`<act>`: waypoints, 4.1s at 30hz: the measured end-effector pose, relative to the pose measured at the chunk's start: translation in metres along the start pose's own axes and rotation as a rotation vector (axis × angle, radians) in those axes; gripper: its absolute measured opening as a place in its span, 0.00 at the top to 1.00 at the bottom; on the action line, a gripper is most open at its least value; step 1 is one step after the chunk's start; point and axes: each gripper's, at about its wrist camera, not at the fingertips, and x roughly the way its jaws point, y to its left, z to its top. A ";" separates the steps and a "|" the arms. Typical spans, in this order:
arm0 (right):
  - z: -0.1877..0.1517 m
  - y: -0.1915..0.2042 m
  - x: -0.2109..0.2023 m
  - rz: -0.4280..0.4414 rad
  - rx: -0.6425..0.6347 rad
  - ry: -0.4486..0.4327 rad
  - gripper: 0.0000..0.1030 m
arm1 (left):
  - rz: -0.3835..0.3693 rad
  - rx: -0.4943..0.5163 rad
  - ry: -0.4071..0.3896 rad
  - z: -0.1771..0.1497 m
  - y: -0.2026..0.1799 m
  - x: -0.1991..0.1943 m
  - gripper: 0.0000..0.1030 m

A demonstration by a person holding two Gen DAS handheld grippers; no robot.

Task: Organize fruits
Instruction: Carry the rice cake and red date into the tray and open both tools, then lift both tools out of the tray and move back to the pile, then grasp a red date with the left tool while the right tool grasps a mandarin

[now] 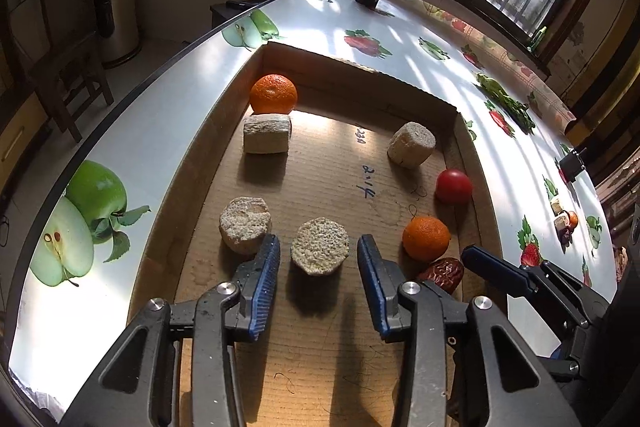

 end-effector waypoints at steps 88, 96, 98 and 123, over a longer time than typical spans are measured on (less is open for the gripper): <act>-0.041 -0.295 -0.073 -0.109 0.419 0.061 0.53 | -0.115 0.346 -0.090 0.024 -0.215 -0.004 0.25; -0.039 -0.306 -0.134 -0.077 0.447 -0.108 0.53 | -0.119 0.343 -0.048 0.013 -0.209 0.006 0.25; -0.048 -0.330 -0.141 -0.161 0.494 -0.102 0.53 | -0.140 0.349 -0.009 0.006 -0.216 0.018 0.25; -0.055 -0.346 -0.083 -0.226 0.519 -0.052 0.53 | -0.257 0.471 0.053 -0.041 -0.283 0.087 0.53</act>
